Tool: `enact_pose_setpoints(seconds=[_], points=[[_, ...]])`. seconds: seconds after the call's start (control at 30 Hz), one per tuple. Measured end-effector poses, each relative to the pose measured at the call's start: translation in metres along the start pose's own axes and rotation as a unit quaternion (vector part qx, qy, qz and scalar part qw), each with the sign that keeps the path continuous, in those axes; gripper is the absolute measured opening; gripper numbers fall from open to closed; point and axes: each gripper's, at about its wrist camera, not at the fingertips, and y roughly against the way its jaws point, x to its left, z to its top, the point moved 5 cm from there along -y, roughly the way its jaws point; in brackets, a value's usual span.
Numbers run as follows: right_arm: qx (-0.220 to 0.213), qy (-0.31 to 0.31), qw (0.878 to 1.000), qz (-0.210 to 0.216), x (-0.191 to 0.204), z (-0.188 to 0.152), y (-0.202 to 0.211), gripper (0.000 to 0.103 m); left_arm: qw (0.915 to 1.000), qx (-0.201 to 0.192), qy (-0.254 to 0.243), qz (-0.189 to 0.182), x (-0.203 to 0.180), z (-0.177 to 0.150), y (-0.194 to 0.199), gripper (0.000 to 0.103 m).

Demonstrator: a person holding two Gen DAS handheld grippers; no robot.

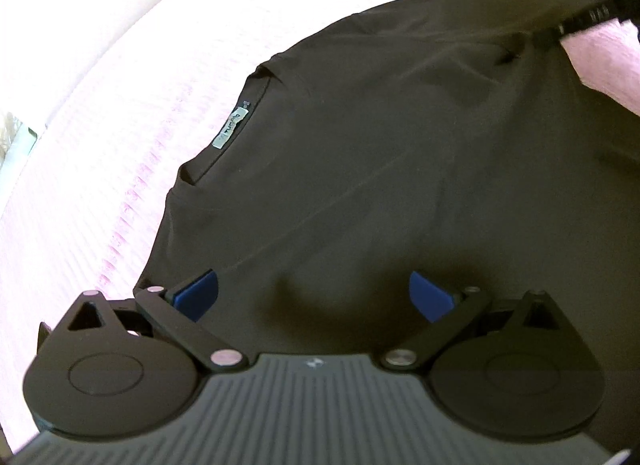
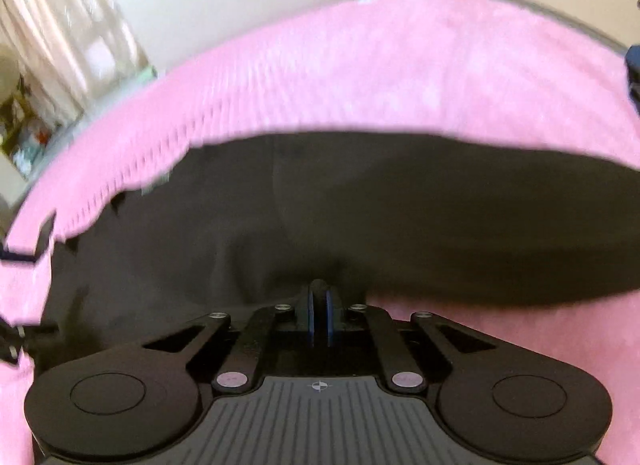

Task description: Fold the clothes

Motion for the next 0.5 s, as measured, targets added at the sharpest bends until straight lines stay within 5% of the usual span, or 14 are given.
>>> enact_pose_setpoints(seconds=[0.17, 0.3, 0.5], points=[[0.031, -0.013, 0.999, 0.000, -0.014, -0.010, -0.030, 0.006, 0.9997, 0.020, -0.013, -0.003, -0.011, -0.003, -0.010, 0.100], [0.012, -0.041, 0.999, -0.013, -0.018, -0.010, -0.011, 0.051, 0.9996, 0.021, -0.016, -0.010, -0.014, -0.005, -0.011, 0.100], [0.013, -0.042, 0.999, 0.009, -0.015, -0.014, 0.010, 0.051, 0.9997, 0.017, -0.010, -0.015, 0.028, 0.003, -0.030, 0.091]])
